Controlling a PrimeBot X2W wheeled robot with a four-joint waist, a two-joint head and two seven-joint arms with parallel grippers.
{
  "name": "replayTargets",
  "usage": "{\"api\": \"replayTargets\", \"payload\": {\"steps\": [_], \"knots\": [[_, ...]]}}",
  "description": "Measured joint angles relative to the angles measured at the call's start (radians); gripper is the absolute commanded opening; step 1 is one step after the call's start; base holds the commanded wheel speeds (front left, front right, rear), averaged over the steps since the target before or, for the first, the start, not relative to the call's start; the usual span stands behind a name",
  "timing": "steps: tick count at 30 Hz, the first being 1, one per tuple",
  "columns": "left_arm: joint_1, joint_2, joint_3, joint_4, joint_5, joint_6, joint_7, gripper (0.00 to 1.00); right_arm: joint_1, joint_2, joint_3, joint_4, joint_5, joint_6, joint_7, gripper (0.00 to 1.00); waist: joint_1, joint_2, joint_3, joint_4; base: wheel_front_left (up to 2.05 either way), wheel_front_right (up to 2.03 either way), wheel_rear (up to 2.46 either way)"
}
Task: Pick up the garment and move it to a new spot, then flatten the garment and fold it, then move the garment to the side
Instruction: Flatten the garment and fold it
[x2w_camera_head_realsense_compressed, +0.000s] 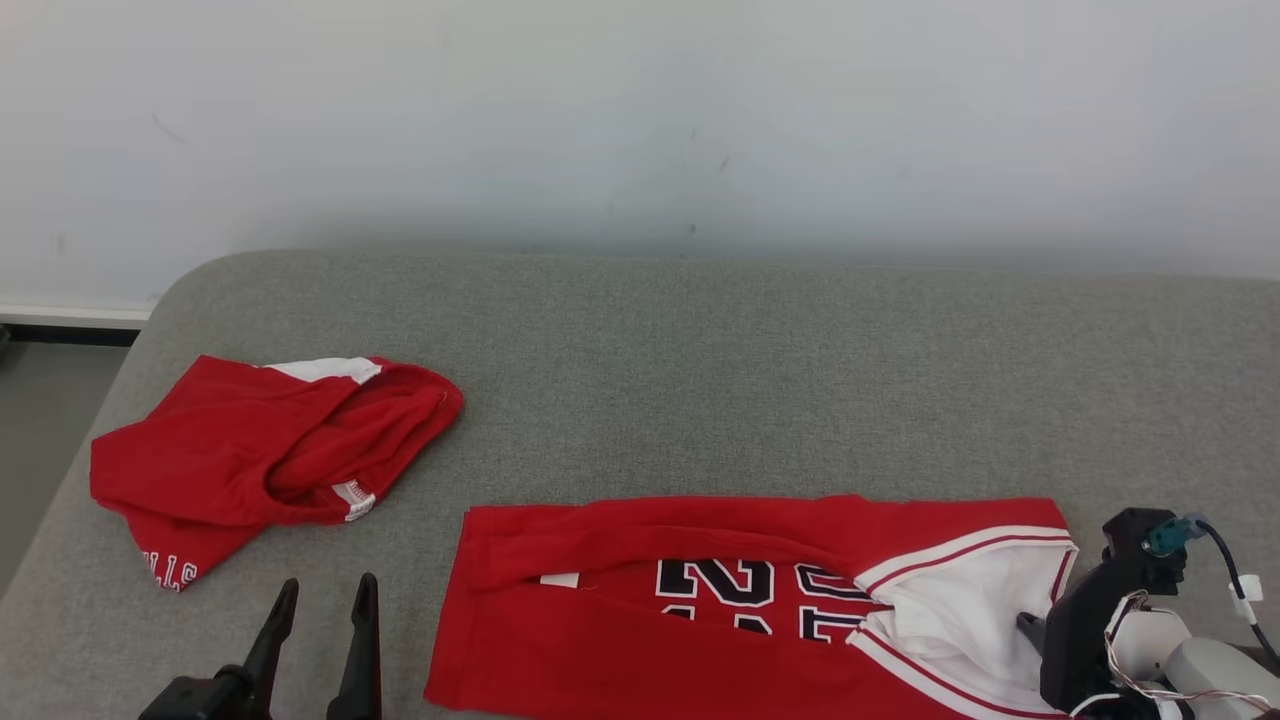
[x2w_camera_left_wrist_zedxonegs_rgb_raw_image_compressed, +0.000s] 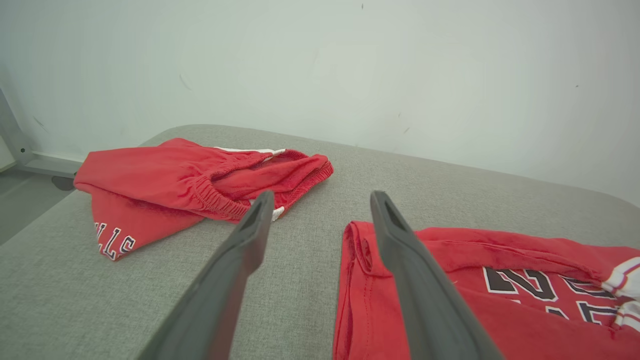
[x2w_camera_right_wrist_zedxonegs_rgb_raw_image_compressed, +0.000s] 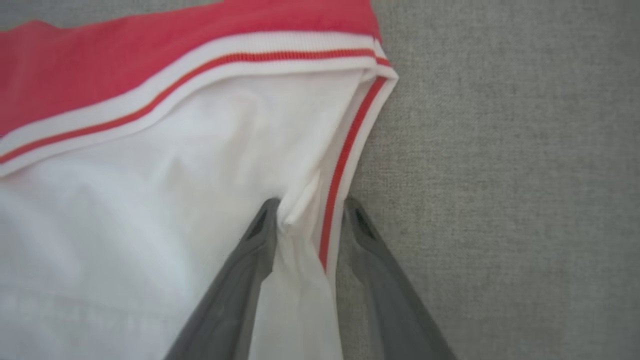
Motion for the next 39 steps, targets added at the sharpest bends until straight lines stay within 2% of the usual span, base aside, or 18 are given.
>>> {"api": "replayTargets", "payload": {"steps": [10,20,25,29,35,39], "knots": [[0.003,0.001,0.021,0.004,0.0,0.0,0.0,1.0,-0.056,0.008,0.009,0.039,-0.008,0.032,0.007,0.0,0.0,0.0,0.008,-0.003,0.0,0.0,0.0],[0.003,-0.003,0.025,0.004,0.0,0.0,-0.001,1.0,-0.099,-0.104,-0.026,0.086,-0.029,0.041,-0.028,0.0,0.0001,0.0001,0.013,-0.039,0.0,0.0,0.0],[0.003,-0.005,0.026,0.006,0.0,0.0,-0.001,1.0,-0.101,-0.114,-0.027,0.091,-0.036,0.046,-0.038,0.0,0.0001,0.0001,0.013,-0.056,0.0,0.0,0.0],[0.003,-0.013,0.023,0.01,0.0,-0.001,-0.001,1.0,-0.102,-0.107,-0.039,0.064,-0.016,0.084,-0.038,0.0,0.0001,0.0001,0.011,-0.067,0.0,0.0,0.0],[0.004,-0.014,0.019,0.019,-0.001,-0.001,-0.001,1.0,-0.12,-0.056,-0.048,-0.046,0.053,0.176,-0.018,0.0,0.0001,0.0001,0.004,-0.084,0.0,0.0,0.0],[0.004,-0.022,0.01,0.028,-0.001,-0.002,-0.001,1.0,-0.116,-0.055,-0.038,-0.121,0.079,0.192,0.019,0.0,0.0,0.0001,-0.002,-0.092,0.0,0.0,0.0]]}}
